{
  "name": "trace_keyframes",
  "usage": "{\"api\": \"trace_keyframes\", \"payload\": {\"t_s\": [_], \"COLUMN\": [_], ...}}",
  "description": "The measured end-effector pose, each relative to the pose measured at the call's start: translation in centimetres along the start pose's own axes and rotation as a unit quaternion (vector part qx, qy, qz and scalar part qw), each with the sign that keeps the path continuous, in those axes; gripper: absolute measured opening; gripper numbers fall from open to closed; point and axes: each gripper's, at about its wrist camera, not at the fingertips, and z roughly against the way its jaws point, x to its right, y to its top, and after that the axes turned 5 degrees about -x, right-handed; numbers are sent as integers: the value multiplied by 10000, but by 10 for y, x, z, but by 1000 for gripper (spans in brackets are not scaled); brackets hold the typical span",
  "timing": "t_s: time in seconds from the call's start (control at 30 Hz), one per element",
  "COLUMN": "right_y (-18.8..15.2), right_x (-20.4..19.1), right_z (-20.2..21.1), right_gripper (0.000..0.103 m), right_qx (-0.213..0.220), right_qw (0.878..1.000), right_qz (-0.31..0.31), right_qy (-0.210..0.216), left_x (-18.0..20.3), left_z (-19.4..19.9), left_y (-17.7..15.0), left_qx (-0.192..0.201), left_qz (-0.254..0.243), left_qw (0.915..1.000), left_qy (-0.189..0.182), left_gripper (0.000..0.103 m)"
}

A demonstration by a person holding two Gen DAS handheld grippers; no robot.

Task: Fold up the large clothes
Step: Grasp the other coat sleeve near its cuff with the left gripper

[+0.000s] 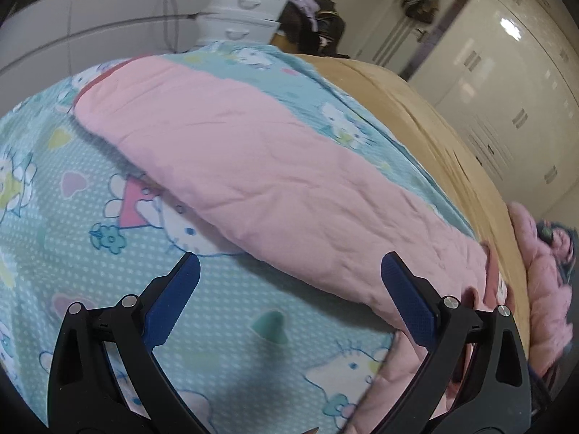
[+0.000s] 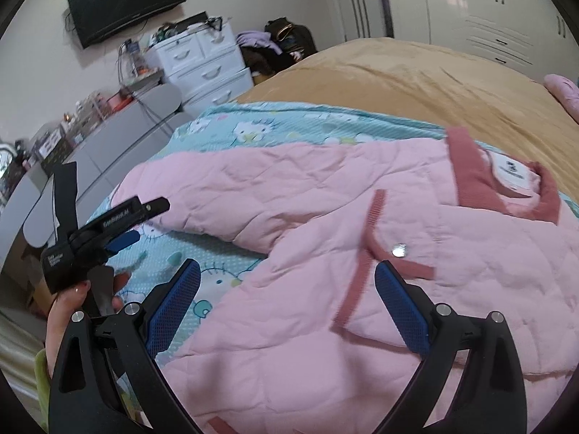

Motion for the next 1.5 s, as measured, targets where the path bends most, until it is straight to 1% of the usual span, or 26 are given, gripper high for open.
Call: {"api": "trace_keyframes", "payload": {"t_s": [0.13,0.2,0.33,0.4,0.53,0.67,0.87,0.9,0.93,0.97,1.0,1.03,1.07,1.1,1.17,1.2,1.23,1.43,1.5], "right_y": [-1,-1,-5,-9,-18,-25,-35,-36,-39,-40,-41,-43,-44,-45,-46,-47,-48,-52,-53], "right_x": [-11,-16,-25,-26,-19,-7,20,24,31,35,40,47,52,55,62,64,68,84,89], "right_z": [-15,-21,-34,-36,-35,-22,-2,0,4,6,8,11,14,16,24,28,32,54,64], "right_gripper": [96,96,96,96,96,96,96,96,96,96,96,96,96,96,96,96,96,96,96], "right_qx": [-132,-194,-327,-358,-433,-418,-407,-405,-392,-384,-374,-359,-343,-320,-236,-197,-149,35,118], "right_qw": [9999,9997,9991,9989,9989,9990,9989,9988,9987,9985,9982,9976,9972,9970,9968,9968,9965,9946,9941], "right_qz": [94,129,235,270,108,11,-227,-250,-315,-370,-453,-584,-654,-700,-754,-772,-813,-1035,-1071], "right_qy": [52,75,117,103,150,137,-25,-54,-97,-107,-108,-86,-68,-65,-97,-102,-98,-100,-110], "left_x": [-22,-33,-52,-57,-64,-70,-72,-73,-75,-76,-78,-80,-80,-79,-71,-64,-60,-34,-27], "left_z": [-8,-13,-26,-32,-38,-44,-43,-40,-38,-38,-36,-35,-34,-31,-17,-5,3,49,60], "left_y": [6,9,17,21,33,44,47,46,45,45,43,43,43,44,43,42,41,36,33], "left_qx": [-37,-59,8,61,316,469,773,859,922,953,980,989,959,928,1084,1216,1300,1754,1856], "left_qz": [311,506,745,824,1091,1300,1367,1408,1437,1451,1461,1448,1413,1349,1155,974,888,501,445], "left_qw": [9995,9987,9970,9964,9934,9903,9874,9859,9848,9843,9838,9834,9836,9841,9844,9847,9842,9767,9743], "left_qy": [22,-40,-184,-168,-139,-167,-213,-291,-319,-307,-340,-474,-574,-693,-771,-777,-812,-1129,-1195], "left_gripper": [94,94,94,94,94,94,93,85,74,52,41,37,27,20,17,15,15,13,13]}}
